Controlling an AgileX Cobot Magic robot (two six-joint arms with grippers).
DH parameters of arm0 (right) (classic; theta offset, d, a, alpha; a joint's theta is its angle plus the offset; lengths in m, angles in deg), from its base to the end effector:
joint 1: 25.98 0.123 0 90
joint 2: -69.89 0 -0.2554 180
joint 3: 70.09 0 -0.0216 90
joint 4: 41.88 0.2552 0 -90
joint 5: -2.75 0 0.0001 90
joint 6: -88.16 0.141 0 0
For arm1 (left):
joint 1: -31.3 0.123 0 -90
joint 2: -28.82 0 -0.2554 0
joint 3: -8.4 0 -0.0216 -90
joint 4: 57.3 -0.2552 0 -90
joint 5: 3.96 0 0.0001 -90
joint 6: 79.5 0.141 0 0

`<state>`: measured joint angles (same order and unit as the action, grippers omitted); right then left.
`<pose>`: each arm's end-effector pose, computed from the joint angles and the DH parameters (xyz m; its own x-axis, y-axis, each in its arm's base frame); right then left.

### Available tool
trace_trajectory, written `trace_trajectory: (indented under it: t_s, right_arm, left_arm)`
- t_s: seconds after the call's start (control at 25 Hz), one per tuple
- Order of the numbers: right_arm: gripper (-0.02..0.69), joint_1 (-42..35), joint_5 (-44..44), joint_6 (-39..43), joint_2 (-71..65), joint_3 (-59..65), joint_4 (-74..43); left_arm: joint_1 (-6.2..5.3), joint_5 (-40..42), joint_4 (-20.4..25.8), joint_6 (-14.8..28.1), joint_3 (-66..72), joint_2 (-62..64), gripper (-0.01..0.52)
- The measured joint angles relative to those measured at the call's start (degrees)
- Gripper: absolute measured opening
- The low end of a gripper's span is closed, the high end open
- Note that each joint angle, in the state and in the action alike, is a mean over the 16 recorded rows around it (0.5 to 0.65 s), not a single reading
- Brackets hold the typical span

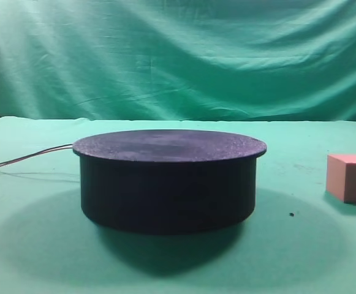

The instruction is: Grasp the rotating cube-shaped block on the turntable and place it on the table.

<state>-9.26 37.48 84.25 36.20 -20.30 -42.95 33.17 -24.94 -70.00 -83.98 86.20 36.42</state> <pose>0.1563 0.0454 0.2484 -0.4278 -0.2157 -0.8778 -0.3155 0.9457 -0.0786 0.1342 0.0155 0.1602 -0.2856 0.1192 -0.9509 -0.0720 0.9868 0.1453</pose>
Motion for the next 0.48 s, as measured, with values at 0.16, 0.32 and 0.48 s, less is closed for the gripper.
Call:
trace_trajectory:
  t_s: [0.16, 0.32, 0.48]
  right_arm:
    - [0.000, -4.90, -6.63, -1.09, 8.95, 8.60, 0.99]
    - [0.000, -7.93, -11.99, -1.39, 16.85, 16.93, 2.09]
    - [0.000, -9.60, -14.64, -1.43, 22.17, 22.88, 3.25]
  left_arm:
    - [0.00, 0.00, 0.00, 0.00, 0.00, 0.00, 0.000]
    - [0.00, 0.00, 0.00, 0.00, 0.00, 0.00, 0.000]
    - [0.00, 0.00, 0.00, 0.00, 0.00, 0.00, 0.000]
